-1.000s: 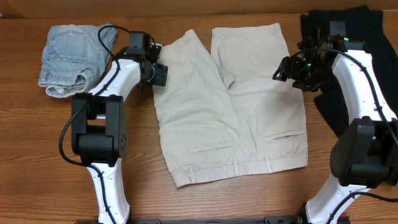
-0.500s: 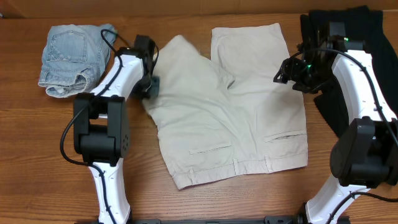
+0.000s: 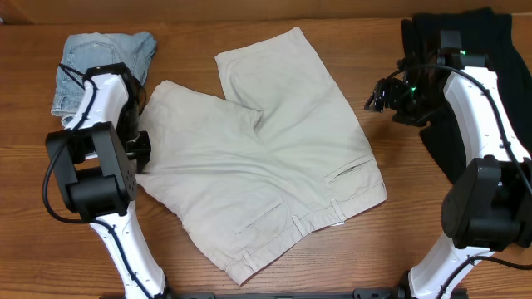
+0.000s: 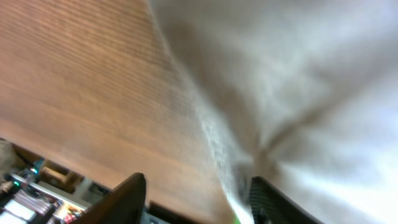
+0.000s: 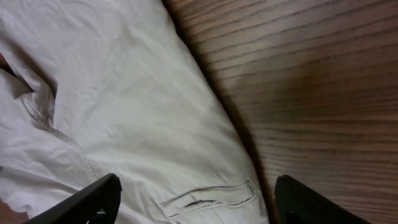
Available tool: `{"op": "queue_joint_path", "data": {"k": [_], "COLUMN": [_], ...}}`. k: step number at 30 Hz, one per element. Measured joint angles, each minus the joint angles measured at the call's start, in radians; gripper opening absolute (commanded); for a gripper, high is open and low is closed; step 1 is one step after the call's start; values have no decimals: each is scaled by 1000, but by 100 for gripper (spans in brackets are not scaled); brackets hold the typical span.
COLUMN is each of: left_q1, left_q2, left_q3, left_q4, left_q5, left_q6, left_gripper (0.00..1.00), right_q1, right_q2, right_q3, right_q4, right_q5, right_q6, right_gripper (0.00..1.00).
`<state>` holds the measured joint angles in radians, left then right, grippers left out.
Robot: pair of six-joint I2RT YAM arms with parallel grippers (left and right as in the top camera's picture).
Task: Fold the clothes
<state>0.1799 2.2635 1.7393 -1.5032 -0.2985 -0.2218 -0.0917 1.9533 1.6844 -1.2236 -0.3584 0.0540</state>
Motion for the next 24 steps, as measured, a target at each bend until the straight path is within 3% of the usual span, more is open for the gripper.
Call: {"op": "queue_joint_path", "data": {"k": [5, 10, 14, 16, 20, 24], "left_q1": [-32, -148, -251, -317, -373, -382], "left_q2": [15, 16, 16, 16, 16, 16], "left_q3": [196, 518, 689, 748, 763, 763], "left_q4": [-134, -142, -61, -15, 49, 79], "left_q5": [53, 79, 92, 101, 109, 109], "left_q6": [44, 85, 117, 139, 171, 181], "left_gripper": [71, 88, 89, 89, 89, 89], "right_q1": [0, 0, 0, 0, 0, 0], "right_q2": [0, 0, 0, 0, 0, 0], "right_q3": [0, 0, -30, -90, -255, -385], "right_q4": [-1, -62, -85, -75, 1, 76], "right_q5": [-1, 3, 52, 72, 92, 102], "right_q6": [2, 48, 104, 122, 142, 158], "right_gripper": [86, 83, 83, 76, 69, 68]}}
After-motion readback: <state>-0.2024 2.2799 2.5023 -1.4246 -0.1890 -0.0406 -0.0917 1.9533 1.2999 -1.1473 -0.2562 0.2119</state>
